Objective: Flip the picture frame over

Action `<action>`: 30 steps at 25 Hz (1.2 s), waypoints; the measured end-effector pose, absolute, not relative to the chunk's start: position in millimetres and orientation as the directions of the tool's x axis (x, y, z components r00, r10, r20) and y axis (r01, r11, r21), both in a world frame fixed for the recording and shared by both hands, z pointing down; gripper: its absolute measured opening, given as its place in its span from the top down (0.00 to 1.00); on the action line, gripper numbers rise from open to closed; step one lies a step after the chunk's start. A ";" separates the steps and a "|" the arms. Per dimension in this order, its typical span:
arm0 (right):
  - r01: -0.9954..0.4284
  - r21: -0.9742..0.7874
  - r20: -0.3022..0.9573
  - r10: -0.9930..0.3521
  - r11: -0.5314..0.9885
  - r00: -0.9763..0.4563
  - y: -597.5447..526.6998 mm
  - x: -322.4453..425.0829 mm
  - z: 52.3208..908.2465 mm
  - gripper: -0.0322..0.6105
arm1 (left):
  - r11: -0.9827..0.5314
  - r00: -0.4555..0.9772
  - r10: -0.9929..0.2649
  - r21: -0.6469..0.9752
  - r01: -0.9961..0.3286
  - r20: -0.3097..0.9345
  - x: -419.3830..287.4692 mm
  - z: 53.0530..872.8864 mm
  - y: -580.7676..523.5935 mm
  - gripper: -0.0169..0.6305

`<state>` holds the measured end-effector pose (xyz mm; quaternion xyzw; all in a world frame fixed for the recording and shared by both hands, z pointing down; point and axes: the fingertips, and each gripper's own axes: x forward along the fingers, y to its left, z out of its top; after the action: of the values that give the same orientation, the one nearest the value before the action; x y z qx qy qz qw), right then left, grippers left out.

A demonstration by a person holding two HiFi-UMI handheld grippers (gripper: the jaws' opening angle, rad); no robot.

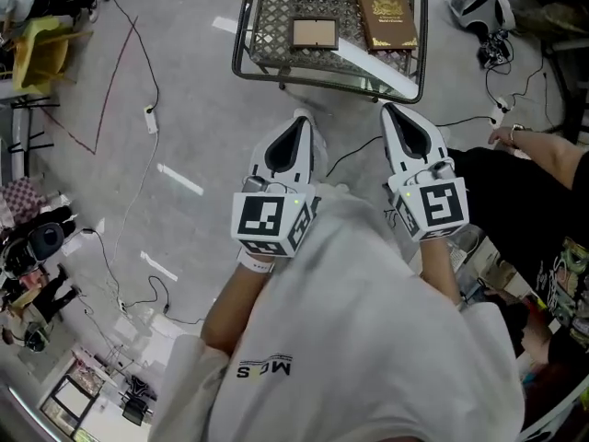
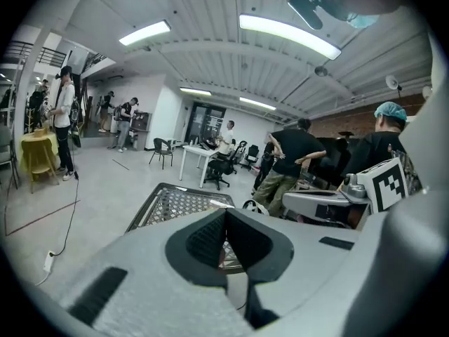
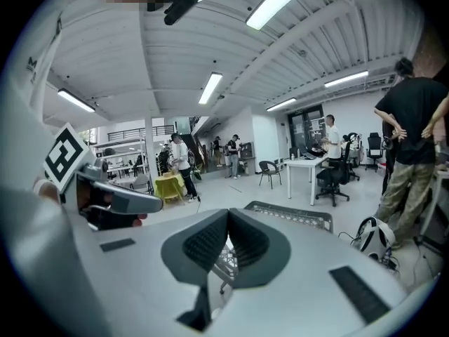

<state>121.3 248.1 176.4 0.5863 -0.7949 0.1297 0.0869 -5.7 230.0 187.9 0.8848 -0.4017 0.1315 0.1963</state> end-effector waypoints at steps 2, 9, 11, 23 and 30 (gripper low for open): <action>-0.954 -0.101 0.302 -0.905 0.281 -0.299 210.9 119.7 174.9 0.92 | -0.598 0.642 -0.647 0.248 -0.762 0.411 -10.2 188.9 195.7 0.94; -0.946 -0.092 0.340 -0.884 0.310 -0.322 99.7 115.3 186.9 0.92 | -0.609 0.644 -0.623 0.242 -0.755 0.444 -17.3 193.4 89.4 0.94; -0.947 -0.103 0.351 -0.880 0.303 -0.319 82.4 116.5 191.1 0.92 | -0.602 0.640 -0.619 0.248 -0.759 0.455 -16.8 197.2 68.9 0.94; -0.927 -0.140 0.444 -0.815 0.347 -0.372 30.6 135.5 235.7 0.92 | -0.555 0.598 -0.598 0.263 -0.789 0.534 0.5 226.9 10.0 0.94; -0.909 -0.135 0.467 -0.783 0.395 -0.410 19.0 133.6 259.6 0.92 | -0.555 0.591 -0.573 0.262 -0.790 0.568 4.5 251.0 9.6 0.94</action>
<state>133.6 19.0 259.6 0.5170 -0.8183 0.1878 0.1670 4.5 9.6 251.0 0.8553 -0.3984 0.2143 0.2527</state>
